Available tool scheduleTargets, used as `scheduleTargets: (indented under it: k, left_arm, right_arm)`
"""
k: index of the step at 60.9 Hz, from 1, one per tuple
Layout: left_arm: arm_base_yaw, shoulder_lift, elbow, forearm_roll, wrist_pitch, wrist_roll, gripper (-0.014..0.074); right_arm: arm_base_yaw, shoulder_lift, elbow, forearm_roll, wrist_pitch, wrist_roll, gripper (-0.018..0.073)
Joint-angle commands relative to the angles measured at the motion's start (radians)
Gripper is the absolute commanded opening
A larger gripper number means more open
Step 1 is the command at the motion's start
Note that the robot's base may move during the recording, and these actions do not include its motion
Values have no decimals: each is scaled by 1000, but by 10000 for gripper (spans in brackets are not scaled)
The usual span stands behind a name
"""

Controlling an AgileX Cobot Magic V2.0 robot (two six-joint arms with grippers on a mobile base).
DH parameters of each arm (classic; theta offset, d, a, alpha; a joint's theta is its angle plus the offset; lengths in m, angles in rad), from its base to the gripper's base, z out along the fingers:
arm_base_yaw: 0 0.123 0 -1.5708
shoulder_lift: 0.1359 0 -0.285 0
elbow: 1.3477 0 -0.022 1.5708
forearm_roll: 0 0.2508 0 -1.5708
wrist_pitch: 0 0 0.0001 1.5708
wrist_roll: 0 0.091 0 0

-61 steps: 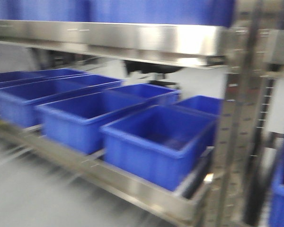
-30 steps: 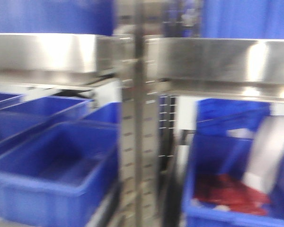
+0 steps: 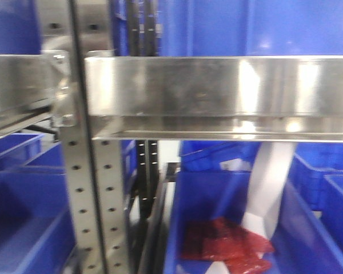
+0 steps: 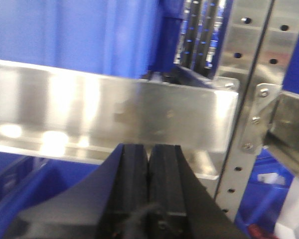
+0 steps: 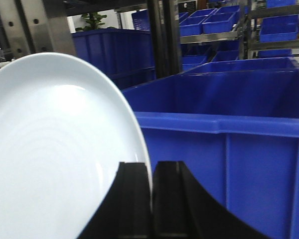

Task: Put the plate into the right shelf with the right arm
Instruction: 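Lower the held plate into a blue bin on the shelf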

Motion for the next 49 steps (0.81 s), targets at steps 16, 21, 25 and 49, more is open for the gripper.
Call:
scheduleTargets:
  k: [16, 21, 25, 49]
  left_arm:
    - [1, -11, 7, 0, -89, -6, -47]
    - [1, -11, 7, 0, -89, -6, -47]
    - [1, -11, 7, 0, -89, -6, -47]
    - [1, -11, 7, 0, -89, -6, -47]
  right_arm:
    - [0, 7, -30, -19, -99, -2, 56]
    - [0, 7, -30, -19, -99, -2, 56]
    - [0, 7, -30, -19, -99, -2, 56]
    - [0, 7, -33, -19, -105, -2, 56]
